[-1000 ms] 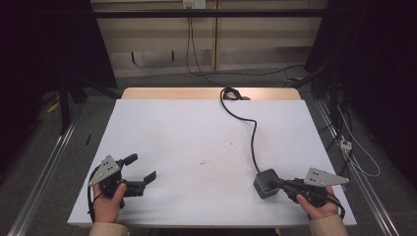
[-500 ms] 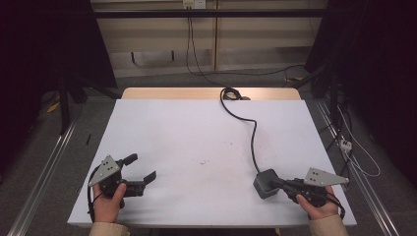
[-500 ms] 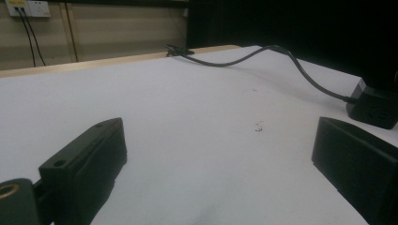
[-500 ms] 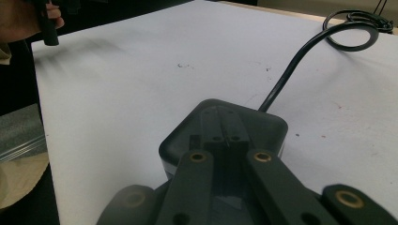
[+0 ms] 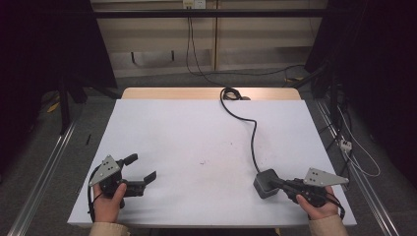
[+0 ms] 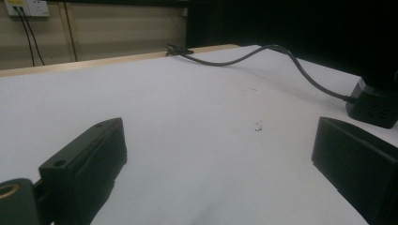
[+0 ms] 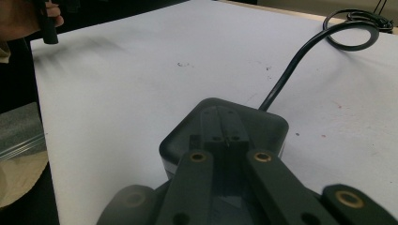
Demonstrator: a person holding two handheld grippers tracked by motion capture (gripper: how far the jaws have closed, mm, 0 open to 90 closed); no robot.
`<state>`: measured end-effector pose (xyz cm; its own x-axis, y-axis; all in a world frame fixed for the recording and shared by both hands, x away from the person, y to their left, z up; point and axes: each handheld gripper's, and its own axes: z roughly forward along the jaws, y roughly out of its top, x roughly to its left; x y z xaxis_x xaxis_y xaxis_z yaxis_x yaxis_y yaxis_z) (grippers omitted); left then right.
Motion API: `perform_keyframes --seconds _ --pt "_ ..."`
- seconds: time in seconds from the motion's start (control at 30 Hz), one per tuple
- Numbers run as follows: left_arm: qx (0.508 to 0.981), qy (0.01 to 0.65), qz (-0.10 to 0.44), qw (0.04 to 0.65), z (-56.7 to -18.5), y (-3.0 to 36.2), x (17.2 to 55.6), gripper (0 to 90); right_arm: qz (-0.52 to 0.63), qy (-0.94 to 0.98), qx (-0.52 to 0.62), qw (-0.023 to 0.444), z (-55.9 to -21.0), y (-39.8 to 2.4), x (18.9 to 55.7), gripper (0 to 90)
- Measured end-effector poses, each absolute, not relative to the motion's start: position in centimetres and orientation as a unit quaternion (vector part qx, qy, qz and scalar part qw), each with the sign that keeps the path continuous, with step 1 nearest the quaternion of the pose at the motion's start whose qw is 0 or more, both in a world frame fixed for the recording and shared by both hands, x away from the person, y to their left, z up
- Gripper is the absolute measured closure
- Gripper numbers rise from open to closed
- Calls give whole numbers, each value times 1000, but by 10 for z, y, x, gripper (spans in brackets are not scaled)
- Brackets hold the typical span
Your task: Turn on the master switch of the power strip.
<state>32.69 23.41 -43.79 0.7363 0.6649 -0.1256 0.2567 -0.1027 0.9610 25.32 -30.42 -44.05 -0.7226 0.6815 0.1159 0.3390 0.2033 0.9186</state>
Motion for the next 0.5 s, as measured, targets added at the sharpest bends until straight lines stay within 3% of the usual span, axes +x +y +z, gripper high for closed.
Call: perform_keyframes --seconds 0.5 --pt "722 318 172 590 -438 234 328 33 537 756 338 160 -441 -305 253 900"
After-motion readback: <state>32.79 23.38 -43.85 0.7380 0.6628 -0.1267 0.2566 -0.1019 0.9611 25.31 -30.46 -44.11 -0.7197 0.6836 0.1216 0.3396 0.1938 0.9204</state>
